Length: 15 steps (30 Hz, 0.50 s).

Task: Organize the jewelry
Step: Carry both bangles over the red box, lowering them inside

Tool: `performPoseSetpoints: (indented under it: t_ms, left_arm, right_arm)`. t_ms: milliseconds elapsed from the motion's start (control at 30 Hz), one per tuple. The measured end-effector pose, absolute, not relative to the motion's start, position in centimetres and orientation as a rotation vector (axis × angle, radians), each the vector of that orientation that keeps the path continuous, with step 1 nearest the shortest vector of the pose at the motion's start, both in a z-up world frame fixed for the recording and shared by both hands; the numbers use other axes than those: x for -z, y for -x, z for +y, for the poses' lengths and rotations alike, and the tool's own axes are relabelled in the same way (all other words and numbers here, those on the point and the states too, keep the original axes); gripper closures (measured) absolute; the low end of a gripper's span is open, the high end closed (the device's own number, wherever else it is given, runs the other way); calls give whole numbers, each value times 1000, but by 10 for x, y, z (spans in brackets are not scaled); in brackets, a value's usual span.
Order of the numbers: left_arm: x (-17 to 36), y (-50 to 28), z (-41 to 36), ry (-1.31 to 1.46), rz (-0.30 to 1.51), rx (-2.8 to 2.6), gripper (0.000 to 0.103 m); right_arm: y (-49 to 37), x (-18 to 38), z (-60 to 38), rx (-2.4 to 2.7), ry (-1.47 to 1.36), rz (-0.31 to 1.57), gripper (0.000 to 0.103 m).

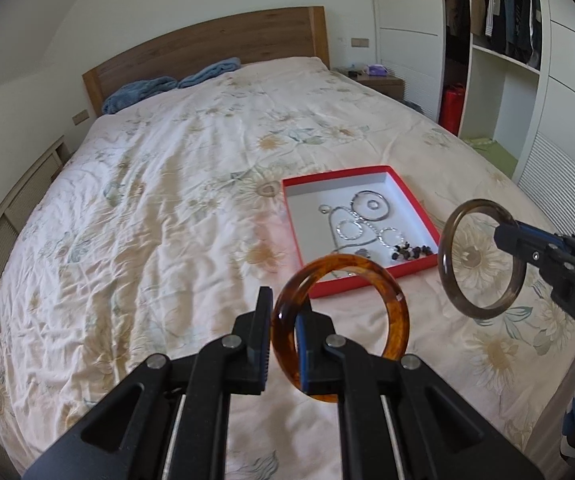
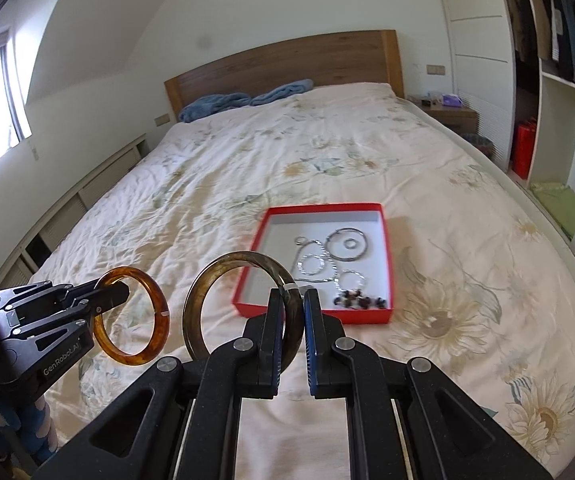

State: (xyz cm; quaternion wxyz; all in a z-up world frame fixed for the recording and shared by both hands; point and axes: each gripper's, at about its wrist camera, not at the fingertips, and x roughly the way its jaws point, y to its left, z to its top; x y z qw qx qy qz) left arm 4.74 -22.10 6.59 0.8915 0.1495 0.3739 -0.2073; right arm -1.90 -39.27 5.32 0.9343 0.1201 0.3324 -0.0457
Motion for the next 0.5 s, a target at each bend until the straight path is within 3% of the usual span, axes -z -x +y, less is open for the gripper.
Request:
performPoseSetpoints:
  t_ms: [500]
  left_arm:
    - [-15, -139, -295, -300, 871, 479, 93]
  right_arm:
    - [-70, -13, -462, 144, -221, 766, 93]
